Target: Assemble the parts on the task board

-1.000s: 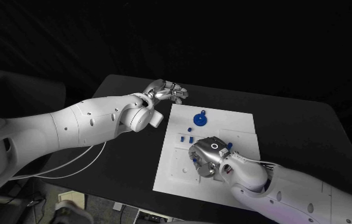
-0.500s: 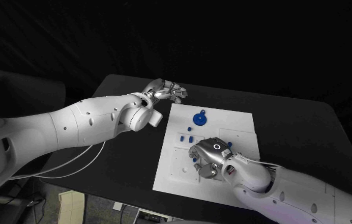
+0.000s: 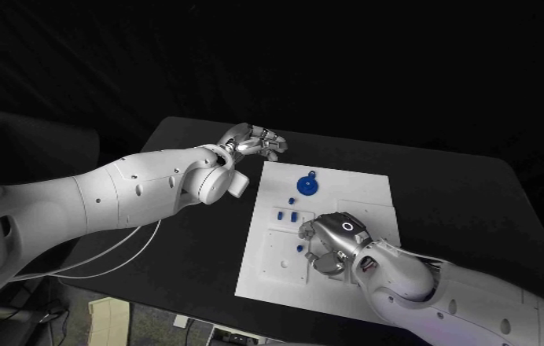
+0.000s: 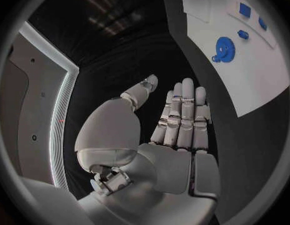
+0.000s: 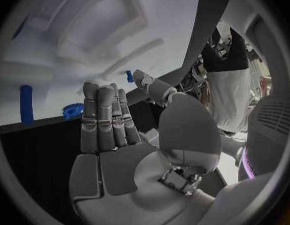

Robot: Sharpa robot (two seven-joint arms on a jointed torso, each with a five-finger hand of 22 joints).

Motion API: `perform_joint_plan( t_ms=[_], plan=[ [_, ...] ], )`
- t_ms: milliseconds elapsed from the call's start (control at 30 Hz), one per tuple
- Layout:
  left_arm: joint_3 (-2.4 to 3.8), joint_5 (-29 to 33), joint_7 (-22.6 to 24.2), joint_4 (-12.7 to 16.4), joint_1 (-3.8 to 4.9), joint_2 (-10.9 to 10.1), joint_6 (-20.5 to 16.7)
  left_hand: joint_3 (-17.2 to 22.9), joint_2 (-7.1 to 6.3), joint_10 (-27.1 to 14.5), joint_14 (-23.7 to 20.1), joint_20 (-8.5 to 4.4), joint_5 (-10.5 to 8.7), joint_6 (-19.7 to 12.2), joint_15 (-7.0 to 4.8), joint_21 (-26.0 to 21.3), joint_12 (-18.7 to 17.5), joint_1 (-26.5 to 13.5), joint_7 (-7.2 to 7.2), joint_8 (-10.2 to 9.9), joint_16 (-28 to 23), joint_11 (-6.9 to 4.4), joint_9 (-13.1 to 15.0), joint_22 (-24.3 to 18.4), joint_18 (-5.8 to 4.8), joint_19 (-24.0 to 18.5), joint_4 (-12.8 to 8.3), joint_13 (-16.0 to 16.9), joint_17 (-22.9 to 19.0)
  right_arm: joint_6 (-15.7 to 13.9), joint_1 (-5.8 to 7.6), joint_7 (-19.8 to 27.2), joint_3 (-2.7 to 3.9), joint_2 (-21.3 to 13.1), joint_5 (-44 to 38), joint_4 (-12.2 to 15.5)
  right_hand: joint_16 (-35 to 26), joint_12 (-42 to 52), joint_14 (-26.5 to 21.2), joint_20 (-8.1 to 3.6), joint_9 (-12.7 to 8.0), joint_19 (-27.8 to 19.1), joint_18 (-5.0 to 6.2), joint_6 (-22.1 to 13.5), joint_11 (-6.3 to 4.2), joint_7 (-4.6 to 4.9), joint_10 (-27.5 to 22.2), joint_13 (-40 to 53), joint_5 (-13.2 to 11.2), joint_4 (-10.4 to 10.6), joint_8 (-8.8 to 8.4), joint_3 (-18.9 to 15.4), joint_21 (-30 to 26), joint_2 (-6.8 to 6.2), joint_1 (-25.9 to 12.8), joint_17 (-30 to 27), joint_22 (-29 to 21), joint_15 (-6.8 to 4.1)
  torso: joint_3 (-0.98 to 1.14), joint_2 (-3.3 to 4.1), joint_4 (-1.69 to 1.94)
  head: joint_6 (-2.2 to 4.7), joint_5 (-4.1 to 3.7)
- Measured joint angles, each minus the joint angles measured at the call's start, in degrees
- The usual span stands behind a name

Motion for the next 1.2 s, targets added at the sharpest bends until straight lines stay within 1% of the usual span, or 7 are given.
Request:
perform_joint_plan(
  t_ms=[167, 300, 467, 600, 767, 1000, 1200],
  plan=[
    [0.00, 0.00, 0.00, -0.15, 0.00, -0.05, 0.01, 0.00, 0.00, 0.00, 0.00, 0.00, 0.00, 0.00, 0.00, 0.00, 0.00, 0.00, 0.00, 0.00, 0.00, 0.00, 0.00, 0.00, 0.00, 0.00, 0.00, -0.05, 0.00, -0.57, 1.18, 0.16, 1.89, -2.46, 1.41, 2.12, 0.00, 0.44, -0.01, 0.08, 0.00, -0.08, 0.00, 0.00, -0.19, -0.01, 0.19, 0.04, 0.00, 0.35, 0.00, 0.35, 0.00, 0.05, -0.05, 0.11, 0.00, 0.00, 0.01, 0.00, 0.00, 0.21, -0.21],
    [0.01, 0.00, 0.00, -0.21, 0.00, -0.14, 0.01, 0.00, 0.00, 0.00, 0.00, 0.00, 0.00, 0.00, 0.00, 0.00, 0.00, 0.00, 0.00, 0.00, 0.00, 0.00, 0.00, 0.00, 0.00, 0.00, 0.00, -0.05, 0.05, -0.42, 2.15, 0.33, 4.49, -4.79, 2.61, 4.05, 0.00, 0.78, 0.00, -0.15, 0.09, 0.17, 0.00, 0.01, -0.44, -0.02, 1.06, 0.17, 0.00, 0.64, 0.39, 0.64, 0.00, 0.05, -0.05, 0.17, 0.00, -0.01, 0.00, 0.00, -0.01, 0.49, -0.68],
    [0.01, 0.01, 0.00, -0.20, 0.00, -0.15, 0.01, 0.00, 0.00, 0.00, 0.00, 0.00, 0.00, 0.00, 0.00, 0.00, 0.00, 0.00, 0.00, 0.00, 0.00, 0.00, 0.00, 0.05, 0.00, 0.00, 0.00, -0.05, 0.06, 0.87, 4.26, 0.96, 6.17, -8.12, 4.69, 4.94, 1.05, 0.78, 1.65, -0.59, 0.08, 1.78, -0.04, 0.02, -0.64, -0.03, 1.28, 0.17, 1.11, 1.29, 0.46, 0.00, 0.53, 0.05, -0.05, 0.66, 0.00, -0.36, 0.02, 0.00, -0.05, 1.19, -1.75],
    [0.01, 0.01, 0.00, -0.19, 0.00, -0.15, 0.01, 0.00, 0.00, 0.00, 0.00, 0.00, 0.00, 0.00, 0.00, 0.00, 0.00, 0.00, 0.00, 0.00, -0.08, 0.00, 0.00, 0.05, 0.01, 0.00, 0.00, -0.05, 0.07, 2.68, 5.11, 1.25, 6.17, -9.68, 5.75, 4.61, 2.63, 0.78, 3.75, -1.57, 0.06, 3.43, -0.97, 0.03, -0.63, -0.04, 1.27, 0.06, 2.78, 0.71, 0.68, -2.33, 2.40, -0.09, -0.68, 1.40, -0.01, -0.45, 0.02, -0.01, -0.05, 1.73, -2.24],
    [0.00, 0.01, 0.00, -0.23, 0.01, -0.15, 0.01, 0.00, 0.00, 0.00, 0.00, 0.00, 0.00, 0.00, 0.00, 0.00, 0.00, 0.00, 0.00, 0.00, -0.22, 0.00, 0.00, 0.04, 0.00, 0.00, 0.00, -0.04, 0.10, 5.75, 5.18, 1.40, 6.11, -10.34, 6.19, 3.66, 3.56, 0.01, 4.49, -2.16, -0.38, 4.46, -1.02, -1.37, -0.01, -0.28, -1.27, -0.79, 1.68, -0.25, 0.67, -5.33, 3.54, -0.11, -2.30, 2.00, -0.01, -0.04, 0.04, -0.01, -0.07, 1.86, -2.54],
    [0.00, 0.01, 0.01, -0.35, 0.01, -0.12, 0.01, 0.00, 0.00, 0.00, 0.00, 0.00, 0.00, 0.00, 0.00, 0.00, 0.00, 0.00, 0.00, 0.00, -0.22, 0.00, 0.00, 0.04, 0.00, 0.00, 0.00, -0.04, 0.11, 9.64, 5.16, 1.32, 6.06, -10.65, 6.01, 1.66, 3.57, -0.16, 3.19, -2.18, -0.89, 3.59, -1.01, -4.21, 1.35, -2.34, -6.14, -2.52, -0.05, -1.16, -0.32, -9.26, 3.56, -0.10, -3.82, 2.16, -0.01, 1.22, 0.07, 0.01, -0.02, 1.80, -2.72],
    [0.00, 0.01, 0.01, -0.41, 0.01, -0.11, 0.01, 0.00, 0.00, 0.00, 0.00, 0.00, 0.00, 0.00, 0.00, -0.23, 0.00, 0.00, 0.00, 0.00, -0.22, 0.00, 0.00, 0.09, 0.00, 0.00, 0.00, -0.04, 0.16, 11.47, 5.13, 1.22, 5.60, -10.15, 5.55, -0.03, 3.80, -0.16, 3.07, -2.25, -0.95, 3.48, -1.01, -4.91, 1.52, -2.87, -6.64, -2.98, -0.44, -1.12, -0.32, -9.97, 3.56, -0.10, -3.82, 2.17, -0.01, 1.33, 0.05, 0.04, 0.02, 1.75, -2.83]
  ],
)
